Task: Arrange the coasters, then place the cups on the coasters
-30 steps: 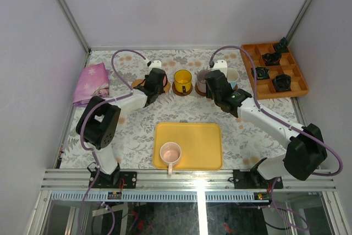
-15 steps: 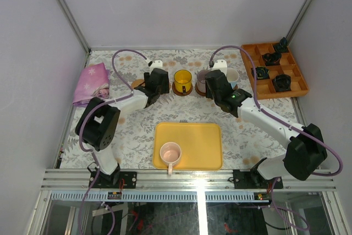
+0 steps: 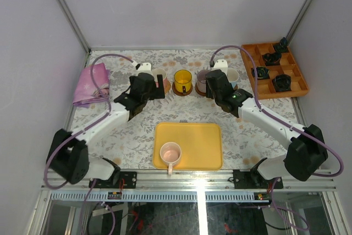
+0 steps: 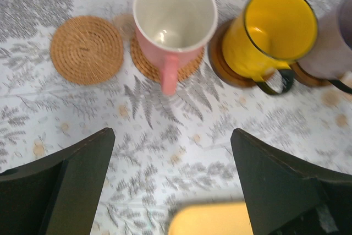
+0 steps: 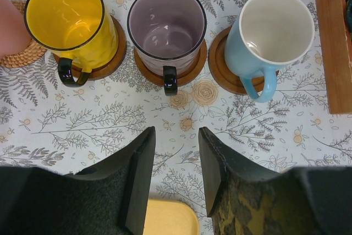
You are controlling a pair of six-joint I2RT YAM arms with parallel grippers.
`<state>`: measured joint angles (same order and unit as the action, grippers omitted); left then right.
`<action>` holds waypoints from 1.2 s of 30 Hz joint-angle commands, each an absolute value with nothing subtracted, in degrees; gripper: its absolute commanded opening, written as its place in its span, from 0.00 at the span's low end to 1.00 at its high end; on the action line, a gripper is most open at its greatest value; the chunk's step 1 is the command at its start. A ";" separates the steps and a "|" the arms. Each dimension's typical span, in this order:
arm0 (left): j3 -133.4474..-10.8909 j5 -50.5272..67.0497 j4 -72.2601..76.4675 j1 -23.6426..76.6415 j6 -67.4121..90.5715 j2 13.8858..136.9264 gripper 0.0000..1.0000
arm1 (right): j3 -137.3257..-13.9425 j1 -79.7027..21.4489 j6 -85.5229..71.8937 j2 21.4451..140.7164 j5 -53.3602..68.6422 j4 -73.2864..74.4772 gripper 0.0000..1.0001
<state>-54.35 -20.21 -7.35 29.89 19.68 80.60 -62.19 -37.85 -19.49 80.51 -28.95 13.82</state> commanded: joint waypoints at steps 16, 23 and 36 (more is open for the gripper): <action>-46.74 -4.93 -38.68 49.72 34.89 51.40 0.93 | -62.43 -37.44 -19.19 77.67 -24.38 17.69 0.43; -42.03 -5.94 -42.07 59.15 44.70 49.97 0.89 | -59.98 -37.44 -19.23 75.71 -24.34 18.92 0.44; -42.28 -13.15 -41.34 64.12 43.85 58.19 0.36 | -57.38 -37.44 -21.49 72.63 -23.67 17.50 0.44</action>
<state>-41.23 -8.99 -41.67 63.68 44.47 57.45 -57.71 -37.80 -20.23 74.39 -24.27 18.96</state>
